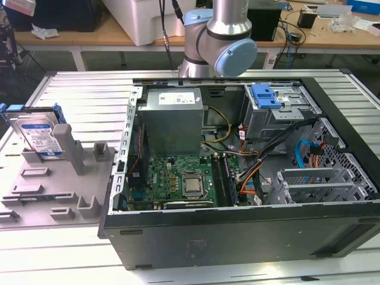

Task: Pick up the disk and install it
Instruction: 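Pick up the disk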

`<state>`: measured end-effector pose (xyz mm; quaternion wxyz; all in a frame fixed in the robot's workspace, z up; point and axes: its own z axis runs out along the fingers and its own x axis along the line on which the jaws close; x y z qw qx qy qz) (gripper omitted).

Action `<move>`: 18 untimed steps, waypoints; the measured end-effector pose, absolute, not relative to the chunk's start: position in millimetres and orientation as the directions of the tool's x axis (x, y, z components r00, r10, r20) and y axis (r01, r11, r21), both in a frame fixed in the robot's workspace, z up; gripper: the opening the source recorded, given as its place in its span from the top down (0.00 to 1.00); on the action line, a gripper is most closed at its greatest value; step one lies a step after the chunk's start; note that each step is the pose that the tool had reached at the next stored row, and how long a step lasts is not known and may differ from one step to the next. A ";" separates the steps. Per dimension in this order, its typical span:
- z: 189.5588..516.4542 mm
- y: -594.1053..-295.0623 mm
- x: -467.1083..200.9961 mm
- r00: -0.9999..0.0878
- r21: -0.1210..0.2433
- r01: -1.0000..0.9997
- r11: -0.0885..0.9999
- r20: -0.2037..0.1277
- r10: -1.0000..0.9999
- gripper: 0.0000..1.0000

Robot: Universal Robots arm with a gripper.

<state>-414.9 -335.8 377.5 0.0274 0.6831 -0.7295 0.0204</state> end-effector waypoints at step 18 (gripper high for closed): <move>374.2 -339.8 -418.5 -0.042 0.007 -0.999 0.042 0.068 -0.997 0.56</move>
